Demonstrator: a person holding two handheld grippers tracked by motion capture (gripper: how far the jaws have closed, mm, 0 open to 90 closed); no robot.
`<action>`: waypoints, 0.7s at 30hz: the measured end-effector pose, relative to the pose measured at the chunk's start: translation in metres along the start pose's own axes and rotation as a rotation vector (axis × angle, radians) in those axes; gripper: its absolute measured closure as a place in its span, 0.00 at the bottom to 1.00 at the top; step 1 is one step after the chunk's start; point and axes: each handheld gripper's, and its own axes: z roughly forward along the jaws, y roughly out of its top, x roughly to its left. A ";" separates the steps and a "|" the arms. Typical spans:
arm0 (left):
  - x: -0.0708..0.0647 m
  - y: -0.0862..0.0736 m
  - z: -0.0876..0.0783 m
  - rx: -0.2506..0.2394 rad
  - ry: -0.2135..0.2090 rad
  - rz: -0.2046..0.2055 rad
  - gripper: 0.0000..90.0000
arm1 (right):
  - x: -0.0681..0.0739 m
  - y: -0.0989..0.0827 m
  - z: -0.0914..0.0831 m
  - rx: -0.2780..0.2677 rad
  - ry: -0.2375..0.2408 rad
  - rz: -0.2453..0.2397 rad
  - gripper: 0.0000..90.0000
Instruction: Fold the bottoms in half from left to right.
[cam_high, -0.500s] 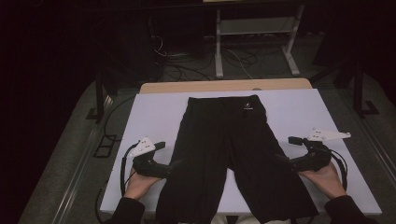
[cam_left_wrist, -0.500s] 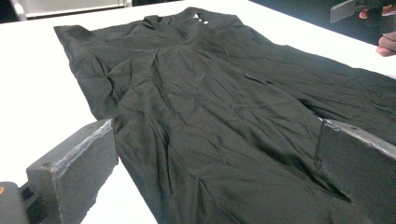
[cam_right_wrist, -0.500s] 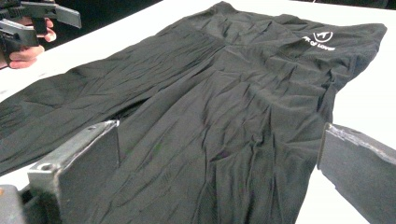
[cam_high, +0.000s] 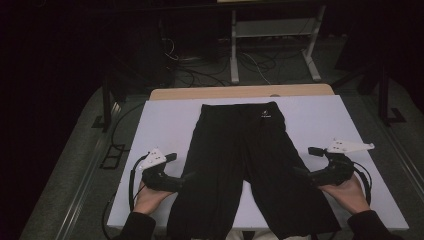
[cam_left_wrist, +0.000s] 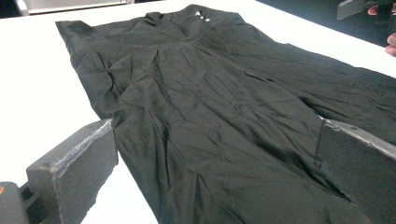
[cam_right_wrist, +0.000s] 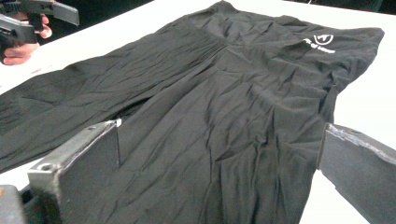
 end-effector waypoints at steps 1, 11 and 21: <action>0.000 0.000 0.000 -0.001 0.002 -0.001 0.00 | 0.000 0.000 0.000 0.000 0.000 0.000 0.00; -0.001 -0.002 -0.002 -0.005 0.017 -0.013 0.00 | 0.006 0.011 0.005 0.024 -0.004 -0.014 0.00; -0.001 -0.002 -0.003 -0.009 0.021 -0.020 0.00 | 0.003 0.028 0.013 0.038 0.001 -0.021 0.00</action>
